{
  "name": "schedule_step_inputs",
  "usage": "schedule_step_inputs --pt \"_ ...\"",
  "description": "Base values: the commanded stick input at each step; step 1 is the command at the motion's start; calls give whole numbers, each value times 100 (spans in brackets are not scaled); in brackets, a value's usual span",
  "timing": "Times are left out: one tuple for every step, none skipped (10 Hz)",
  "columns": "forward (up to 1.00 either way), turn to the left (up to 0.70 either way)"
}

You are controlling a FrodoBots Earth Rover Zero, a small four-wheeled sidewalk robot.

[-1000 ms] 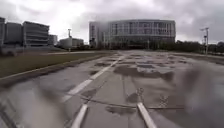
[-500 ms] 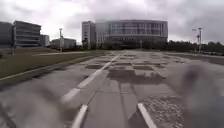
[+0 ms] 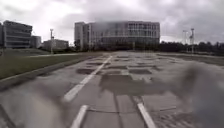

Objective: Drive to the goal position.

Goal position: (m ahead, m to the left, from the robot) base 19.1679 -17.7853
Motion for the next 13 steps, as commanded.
schedule_step_inputs --pt "100 -27" --pt "100 -27" --pt "100 -27" --pt "100 -27" --pt "100 -27" --pt "100 -27" --pt "100 -27" --pt "100 -27" --pt "100 -27" --pt "100 -27" --pt "100 -27" --pt "100 -27" --pt "100 -27"
